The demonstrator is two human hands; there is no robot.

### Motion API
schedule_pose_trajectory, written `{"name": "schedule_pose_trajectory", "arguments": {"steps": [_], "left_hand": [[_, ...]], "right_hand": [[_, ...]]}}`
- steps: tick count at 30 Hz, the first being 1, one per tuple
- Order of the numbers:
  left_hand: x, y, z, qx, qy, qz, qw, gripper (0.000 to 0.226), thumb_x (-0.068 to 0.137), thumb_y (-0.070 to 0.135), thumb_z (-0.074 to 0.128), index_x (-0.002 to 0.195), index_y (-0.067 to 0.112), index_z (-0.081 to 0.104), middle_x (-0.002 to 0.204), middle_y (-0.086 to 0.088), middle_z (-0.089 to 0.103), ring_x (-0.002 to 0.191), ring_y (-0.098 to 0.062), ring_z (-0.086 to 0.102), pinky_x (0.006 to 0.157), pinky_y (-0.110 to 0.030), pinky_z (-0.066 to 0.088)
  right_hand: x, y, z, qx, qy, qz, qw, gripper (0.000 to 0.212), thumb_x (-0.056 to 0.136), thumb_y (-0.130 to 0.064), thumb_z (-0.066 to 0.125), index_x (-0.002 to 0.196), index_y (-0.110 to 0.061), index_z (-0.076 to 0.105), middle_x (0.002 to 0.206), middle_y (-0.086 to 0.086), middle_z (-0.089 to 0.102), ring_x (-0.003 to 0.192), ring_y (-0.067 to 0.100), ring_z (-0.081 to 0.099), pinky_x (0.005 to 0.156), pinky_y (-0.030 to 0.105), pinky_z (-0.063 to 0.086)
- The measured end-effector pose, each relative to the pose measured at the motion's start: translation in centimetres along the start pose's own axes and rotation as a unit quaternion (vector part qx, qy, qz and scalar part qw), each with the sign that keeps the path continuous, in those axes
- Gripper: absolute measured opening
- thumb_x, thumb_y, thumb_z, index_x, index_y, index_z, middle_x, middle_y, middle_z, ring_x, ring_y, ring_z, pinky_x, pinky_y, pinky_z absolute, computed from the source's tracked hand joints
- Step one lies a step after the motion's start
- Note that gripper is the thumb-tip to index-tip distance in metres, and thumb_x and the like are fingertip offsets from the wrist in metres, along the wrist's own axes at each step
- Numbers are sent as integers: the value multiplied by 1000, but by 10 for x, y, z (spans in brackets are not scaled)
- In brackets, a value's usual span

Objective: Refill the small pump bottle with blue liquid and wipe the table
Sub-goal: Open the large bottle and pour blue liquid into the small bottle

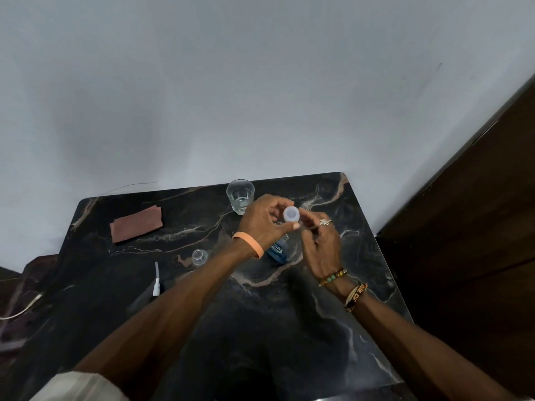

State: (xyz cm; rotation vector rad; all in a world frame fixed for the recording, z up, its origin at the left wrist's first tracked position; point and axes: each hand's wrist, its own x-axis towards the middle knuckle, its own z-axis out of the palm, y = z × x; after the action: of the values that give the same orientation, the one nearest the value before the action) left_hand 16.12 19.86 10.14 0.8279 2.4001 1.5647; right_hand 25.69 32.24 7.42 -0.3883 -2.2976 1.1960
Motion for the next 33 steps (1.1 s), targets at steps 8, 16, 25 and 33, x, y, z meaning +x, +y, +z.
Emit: {"name": "schedule_pose_trajectory", "arguments": {"steps": [8,16,25,33], "left_hand": [[-14,4,64,75,-55,-14,996,28,70,33,83,91,26,65,90,8,63,79,-8,61,69,-29,57],[-74,-38,120,160,-139,-123,970,15,79,21,68,79,28,55,83,8,56,79,-15,55,70,-32,49],[-99,-70,141,205,-192,-169,945,13,81,14,65,90,21,58,103,-3,61,97,-24,59,84,-36,50],[-121,-90,99,123,-134,-140,973,56,77,25,73,127,30,48,126,8,48,111,-10,52,96,-32,49]], "right_hand": [[-23,37,-34,-33,39,58,997,16,93,-18,56,104,-15,68,99,1,63,90,9,58,77,17,47],[-88,89,-26,-70,-73,183,978,21,91,-17,58,102,-25,73,89,-10,69,85,2,62,72,17,48],[-113,115,-10,-109,-190,201,955,29,88,-31,47,109,-32,68,98,-15,69,91,-1,61,80,26,52],[-88,98,-15,-130,-115,225,959,41,88,-16,57,129,-15,55,120,9,61,108,22,56,94,33,44]]}}
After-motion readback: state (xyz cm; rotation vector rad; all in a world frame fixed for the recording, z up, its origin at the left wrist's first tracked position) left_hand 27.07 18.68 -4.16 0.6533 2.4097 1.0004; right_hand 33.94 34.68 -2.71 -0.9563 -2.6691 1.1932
